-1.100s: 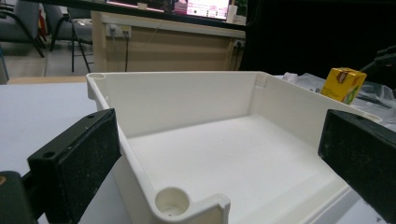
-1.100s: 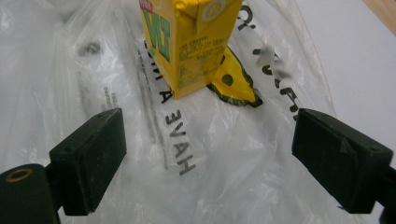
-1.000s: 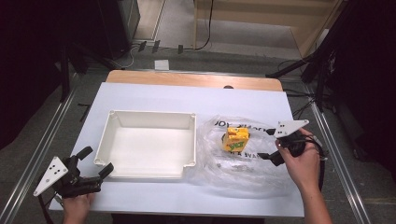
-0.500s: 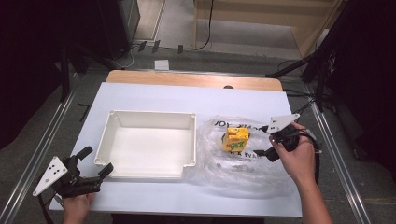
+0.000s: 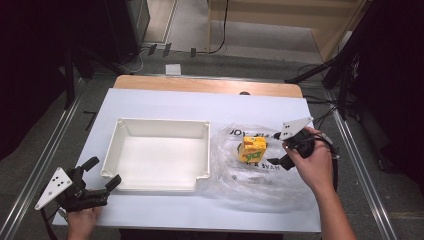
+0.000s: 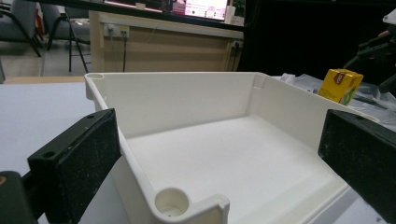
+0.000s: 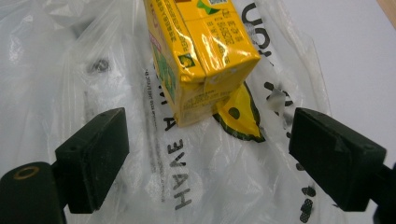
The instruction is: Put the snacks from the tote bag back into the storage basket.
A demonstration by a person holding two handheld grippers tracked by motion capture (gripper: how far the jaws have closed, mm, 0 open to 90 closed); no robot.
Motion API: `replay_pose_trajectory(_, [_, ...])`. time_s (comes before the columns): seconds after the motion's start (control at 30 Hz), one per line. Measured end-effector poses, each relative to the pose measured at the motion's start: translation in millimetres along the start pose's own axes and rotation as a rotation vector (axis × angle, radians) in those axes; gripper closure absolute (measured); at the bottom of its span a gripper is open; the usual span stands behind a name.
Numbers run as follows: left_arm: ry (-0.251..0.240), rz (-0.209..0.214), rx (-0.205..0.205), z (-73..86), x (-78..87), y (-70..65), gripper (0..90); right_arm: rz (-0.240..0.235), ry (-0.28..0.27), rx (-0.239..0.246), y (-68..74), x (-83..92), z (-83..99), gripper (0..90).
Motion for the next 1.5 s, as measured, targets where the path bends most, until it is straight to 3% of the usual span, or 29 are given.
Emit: replay_pose_trajectory(1.5, [-0.005, 0.009, 0.007, -0.6, 0.9, 1.6, 0.0, -0.090, 0.100, 0.127, 4.1, -25.8, -50.6, 14.6])
Point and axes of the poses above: each handheld gripper's, and its own axes: x roughly backward along the jaws, z roughly out of its underside, y roughly to its left, the point moved 5 cm from there along -x, roughly forward along the jaws, and after that the axes turned 14 degrees about z, right-handed, at the moved point
